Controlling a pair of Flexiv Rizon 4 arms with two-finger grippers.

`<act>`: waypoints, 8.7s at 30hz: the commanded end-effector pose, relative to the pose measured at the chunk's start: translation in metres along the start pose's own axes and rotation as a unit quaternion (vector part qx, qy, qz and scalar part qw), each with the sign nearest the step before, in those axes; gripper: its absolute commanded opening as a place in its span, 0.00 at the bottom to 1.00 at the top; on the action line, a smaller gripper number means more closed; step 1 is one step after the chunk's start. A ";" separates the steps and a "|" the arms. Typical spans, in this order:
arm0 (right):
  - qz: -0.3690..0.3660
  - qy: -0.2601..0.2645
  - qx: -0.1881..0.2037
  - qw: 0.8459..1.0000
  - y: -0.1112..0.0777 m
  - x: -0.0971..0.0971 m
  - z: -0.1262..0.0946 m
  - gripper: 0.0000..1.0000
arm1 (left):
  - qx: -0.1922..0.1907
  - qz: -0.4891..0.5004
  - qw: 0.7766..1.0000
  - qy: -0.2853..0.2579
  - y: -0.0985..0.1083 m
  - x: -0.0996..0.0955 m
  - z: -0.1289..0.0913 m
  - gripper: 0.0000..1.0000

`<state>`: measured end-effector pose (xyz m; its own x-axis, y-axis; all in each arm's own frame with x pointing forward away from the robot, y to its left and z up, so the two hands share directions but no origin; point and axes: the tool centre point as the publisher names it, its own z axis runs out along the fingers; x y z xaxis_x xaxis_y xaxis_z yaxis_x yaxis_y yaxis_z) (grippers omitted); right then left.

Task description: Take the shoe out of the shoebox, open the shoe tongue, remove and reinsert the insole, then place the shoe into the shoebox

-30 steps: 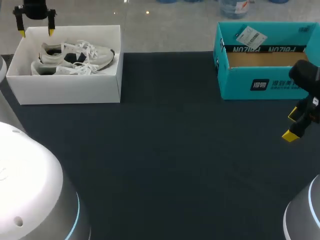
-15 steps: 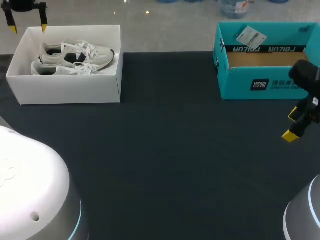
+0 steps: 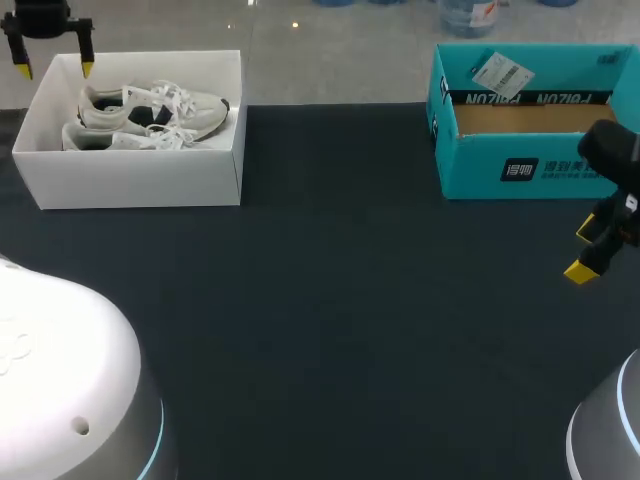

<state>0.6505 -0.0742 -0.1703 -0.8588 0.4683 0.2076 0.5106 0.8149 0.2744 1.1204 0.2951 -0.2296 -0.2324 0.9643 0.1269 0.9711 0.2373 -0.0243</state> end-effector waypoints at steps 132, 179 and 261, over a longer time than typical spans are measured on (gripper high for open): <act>0.001 0.001 0.003 1.000 0.002 -0.002 0.001 1.00 | -0.068 -0.051 0.995 -0.051 -0.014 0.023 -0.142 0.00; 0.001 0.001 0.003 1.000 0.002 -0.002 0.001 1.00 | -0.061 0.107 0.991 -0.059 -0.375 -0.088 -0.104 0.00; 0.001 0.001 0.003 1.000 0.002 -0.002 0.001 1.00 | -0.023 0.046 0.998 -0.023 -0.486 -0.229 -0.009 0.00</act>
<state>0.6504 -0.0742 -0.1701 -0.8589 0.4683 0.2074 0.5106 0.8151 0.2738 0.6975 -0.0231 -0.2249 -0.1385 0.9891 0.0508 0.9904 0.1381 0.0109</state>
